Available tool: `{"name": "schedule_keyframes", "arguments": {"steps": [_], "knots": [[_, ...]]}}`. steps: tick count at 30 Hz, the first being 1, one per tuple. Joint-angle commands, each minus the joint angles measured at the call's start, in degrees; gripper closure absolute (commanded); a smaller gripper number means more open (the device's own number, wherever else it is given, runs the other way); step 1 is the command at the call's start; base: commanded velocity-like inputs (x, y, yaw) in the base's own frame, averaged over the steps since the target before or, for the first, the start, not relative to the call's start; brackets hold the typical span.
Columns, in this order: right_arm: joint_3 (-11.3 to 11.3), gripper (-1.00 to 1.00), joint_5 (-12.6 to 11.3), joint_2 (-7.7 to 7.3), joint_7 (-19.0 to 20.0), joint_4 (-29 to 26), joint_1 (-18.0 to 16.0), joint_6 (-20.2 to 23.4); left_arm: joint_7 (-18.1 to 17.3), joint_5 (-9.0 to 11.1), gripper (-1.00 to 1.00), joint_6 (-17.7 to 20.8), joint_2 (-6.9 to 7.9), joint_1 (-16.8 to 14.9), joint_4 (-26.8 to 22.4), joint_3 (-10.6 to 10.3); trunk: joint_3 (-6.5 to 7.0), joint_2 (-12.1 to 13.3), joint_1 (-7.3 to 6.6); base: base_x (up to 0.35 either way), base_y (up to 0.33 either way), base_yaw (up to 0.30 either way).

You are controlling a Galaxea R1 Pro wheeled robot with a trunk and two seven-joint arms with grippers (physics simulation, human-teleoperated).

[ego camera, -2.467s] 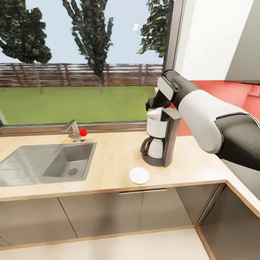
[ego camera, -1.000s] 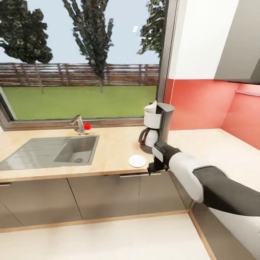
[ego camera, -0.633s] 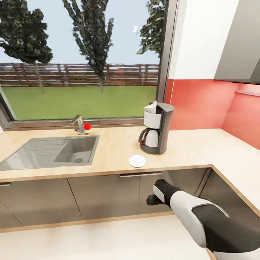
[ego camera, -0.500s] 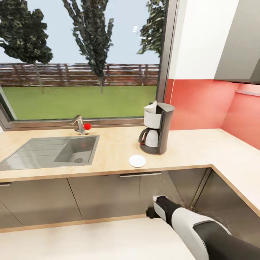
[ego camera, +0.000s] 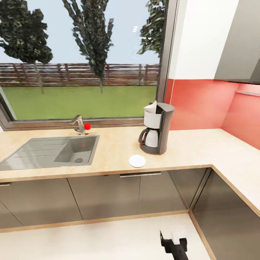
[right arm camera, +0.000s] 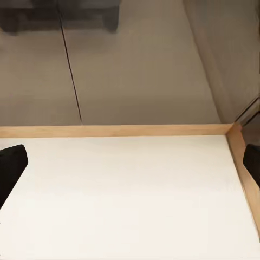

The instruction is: Set up a coffee station on the kitchen countertop: keep the coffee maker on the countertop, move the bottle of coffee from the kitchen shelf to the counter next to the coffee maker, place a paper coffee filter on top of the coffee maker, put the saucer next to the coffee maker with the coffee cup on the saucer, and place the electric kettle next to the coffee maker.

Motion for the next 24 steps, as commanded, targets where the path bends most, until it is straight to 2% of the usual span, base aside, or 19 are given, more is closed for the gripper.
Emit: {"name": "schedule_keyframes", "arguments": {"steps": [1, 6, 10, 16, 17, 24], "knots": [[0.52, -1.00, 0.09, -0.05, -0.39, 0.05, 0.64, -0.94, 0.17, -0.61, -1.00, -0.21, -0.06, -0.06, 0.08, 0.39, -0.12, -0.12, 0.04, 0.000, 0.000, 0.000], [0.47, -1.00, 0.24, -0.27, -0.30, 0.07, 1.78, -1.99, 0.19, -0.51, -1.00, -0.17, -0.11, -0.06, 0.19, 0.46, -0.12, -0.12, 0.04, 0.000, 0.000, 0.000], [0.44, -1.00, 0.13, -1.30, -0.42, 0.12, 2.08, -2.01, 0.20, -0.48, -1.00, -0.05, -0.58, -0.06, 0.62, 0.48, -0.12, -0.12, 0.04, 0.000, 0.000, 0.000], [0.35, -1.00, -0.08, -1.30, -0.43, 0.07, 3.20, -2.02, 0.20, 0.26, -1.00, 0.02, -3.19, -0.05, 0.75, 0.48, -0.12, -0.12, 0.04, 0.000, 0.000, 0.000], [0.34, -1.00, -0.16, -1.17, -0.43, 0.06, 3.45, -2.01, 0.26, 0.44, -1.00, -0.01, -4.35, -0.05, 0.46, 0.53, -0.12, -0.12, 0.04, 0.000, 0.000, 0.026], [0.26, -1.00, -0.26, -0.32, -0.52, 0.13, 3.58, -2.01, 0.29, 0.63, -1.00, -0.10, -4.94, -0.14, -0.31, 0.51, -0.25, -0.12, 0.04, 0.000, 0.000, 0.205]]}}
